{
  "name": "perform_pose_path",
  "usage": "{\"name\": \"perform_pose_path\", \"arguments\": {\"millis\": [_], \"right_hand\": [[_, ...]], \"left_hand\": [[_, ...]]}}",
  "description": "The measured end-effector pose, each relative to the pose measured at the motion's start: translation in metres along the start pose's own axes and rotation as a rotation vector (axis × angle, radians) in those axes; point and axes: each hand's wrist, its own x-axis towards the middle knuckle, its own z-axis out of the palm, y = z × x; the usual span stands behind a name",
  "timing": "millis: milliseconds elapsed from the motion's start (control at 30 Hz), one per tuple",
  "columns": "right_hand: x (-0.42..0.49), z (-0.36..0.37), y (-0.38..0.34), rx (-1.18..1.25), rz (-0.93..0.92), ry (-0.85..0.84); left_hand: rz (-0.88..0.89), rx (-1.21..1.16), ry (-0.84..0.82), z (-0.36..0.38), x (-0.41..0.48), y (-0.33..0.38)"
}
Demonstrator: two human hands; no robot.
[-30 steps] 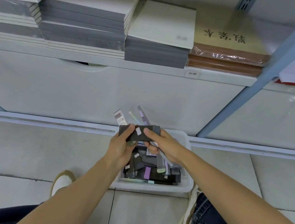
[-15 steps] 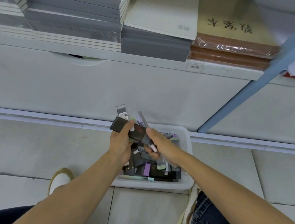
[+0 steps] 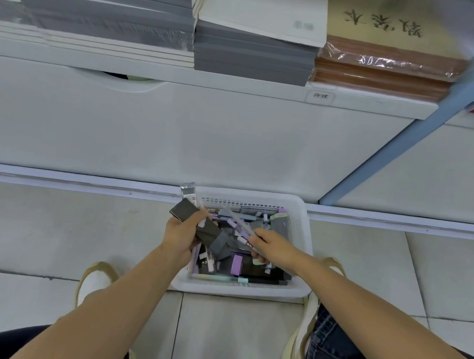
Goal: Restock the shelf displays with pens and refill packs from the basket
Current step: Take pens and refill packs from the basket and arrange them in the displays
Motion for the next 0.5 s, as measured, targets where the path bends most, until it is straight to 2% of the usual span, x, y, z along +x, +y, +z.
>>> {"name": "perform_pose_path", "arguments": {"millis": [133,267,333,433,500], "right_hand": [[0.011,0.012,0.009,-0.133,0.053,0.154],[0.014,0.008,-0.003,-0.268,-0.038,0.295],[0.012,-0.001,-0.016,-0.178,-0.100,0.276],[0.001,-0.015,-0.038,0.123,-0.158,0.166],[-0.008,-0.021,-0.052,0.161,-0.209,0.112]], "left_hand": [[-0.043,0.117,-0.048,-0.002,-0.001,-0.008],[-0.071,0.120,-0.052,-0.003,-0.001,-0.006],[-0.068,0.115,-0.061,-0.004,-0.002,-0.002],[-0.057,0.026,-0.053,0.004,-0.008,0.009],[-0.031,-0.041,-0.037,0.013,-0.016,0.018]]}}
